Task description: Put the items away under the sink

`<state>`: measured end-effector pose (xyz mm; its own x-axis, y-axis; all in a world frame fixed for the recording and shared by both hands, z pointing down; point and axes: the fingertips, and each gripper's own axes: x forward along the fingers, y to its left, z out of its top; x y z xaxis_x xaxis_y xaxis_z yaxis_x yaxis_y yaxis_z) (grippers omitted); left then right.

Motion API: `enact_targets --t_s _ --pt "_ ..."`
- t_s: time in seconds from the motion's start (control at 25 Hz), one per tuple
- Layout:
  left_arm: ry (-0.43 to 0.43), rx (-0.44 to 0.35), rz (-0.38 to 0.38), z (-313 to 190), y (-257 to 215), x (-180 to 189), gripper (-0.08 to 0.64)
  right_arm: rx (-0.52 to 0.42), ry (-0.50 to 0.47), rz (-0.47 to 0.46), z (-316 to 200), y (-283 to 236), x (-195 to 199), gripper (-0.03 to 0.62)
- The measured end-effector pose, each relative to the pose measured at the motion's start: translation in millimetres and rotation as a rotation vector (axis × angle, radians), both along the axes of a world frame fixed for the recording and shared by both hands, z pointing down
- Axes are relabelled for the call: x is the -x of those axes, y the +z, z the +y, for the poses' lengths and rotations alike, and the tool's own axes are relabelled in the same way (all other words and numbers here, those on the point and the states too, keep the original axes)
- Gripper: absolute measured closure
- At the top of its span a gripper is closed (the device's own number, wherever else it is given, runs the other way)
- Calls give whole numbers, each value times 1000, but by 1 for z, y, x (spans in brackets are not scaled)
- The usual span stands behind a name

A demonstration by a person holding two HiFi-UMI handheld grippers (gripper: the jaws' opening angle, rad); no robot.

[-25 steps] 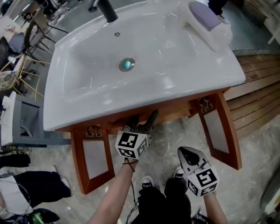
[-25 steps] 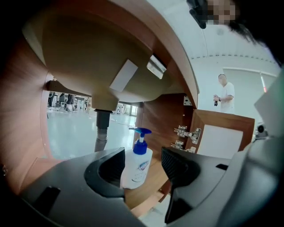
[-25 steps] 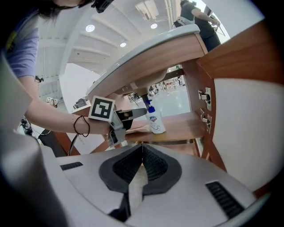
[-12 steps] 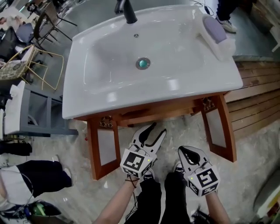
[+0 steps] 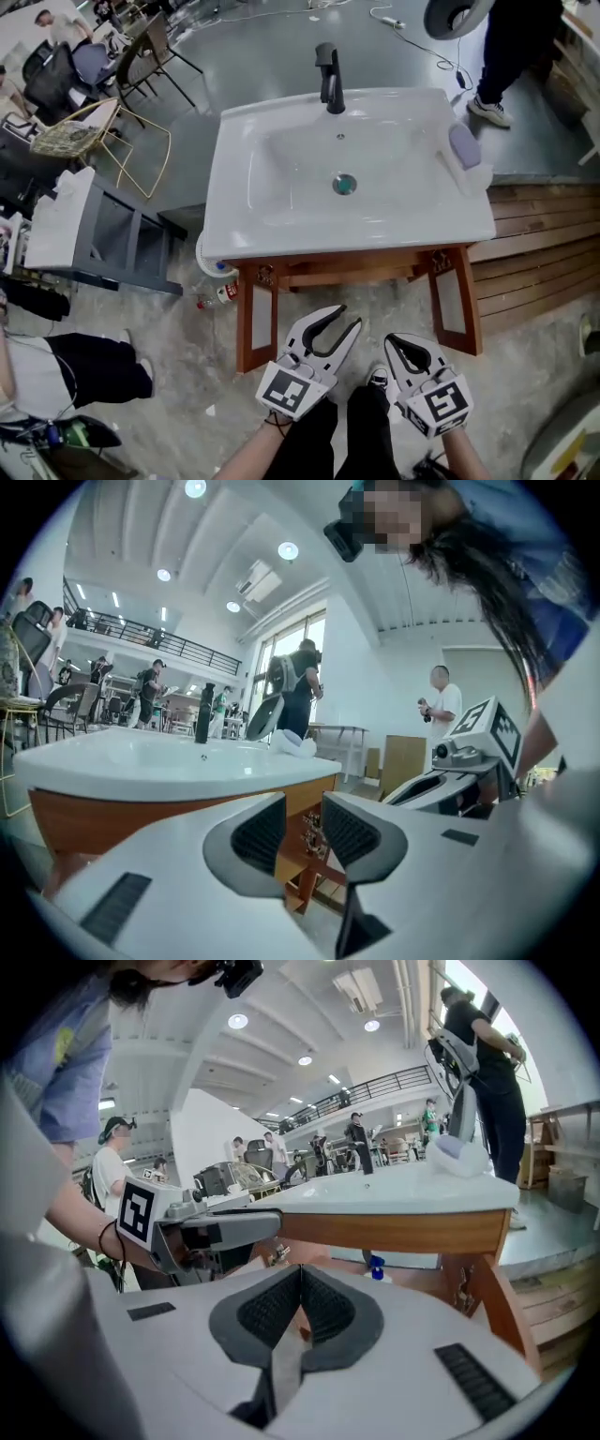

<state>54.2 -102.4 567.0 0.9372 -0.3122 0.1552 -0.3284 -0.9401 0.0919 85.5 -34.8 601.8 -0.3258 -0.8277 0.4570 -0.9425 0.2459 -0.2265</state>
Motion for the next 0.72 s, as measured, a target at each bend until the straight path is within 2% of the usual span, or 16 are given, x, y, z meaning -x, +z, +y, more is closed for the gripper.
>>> enact_targets --t_s 0.16,0.24,0.32,0.44,0.6,0.72 --pt "-28 -5 19 4 -45 24 439 0 -91 60 1 -44 24 575" --pt "-52 16 28 7 -62 39 442 -47 -105 86 2 -64 34 575" --pt "-70 41 28 12 -76 54 443 -81 -92 93 4 -83 42 575" --pt "-76 63 7 20 -88 74 453 -105 -40 55 6 -112 52 575" --pt "-78 63 -6 28 -106 98 467 -84 22 13 10 -148 67 575" --pt "-79 56 9 29 -128 114 471 -126 46 -12 11 -171 76 575"
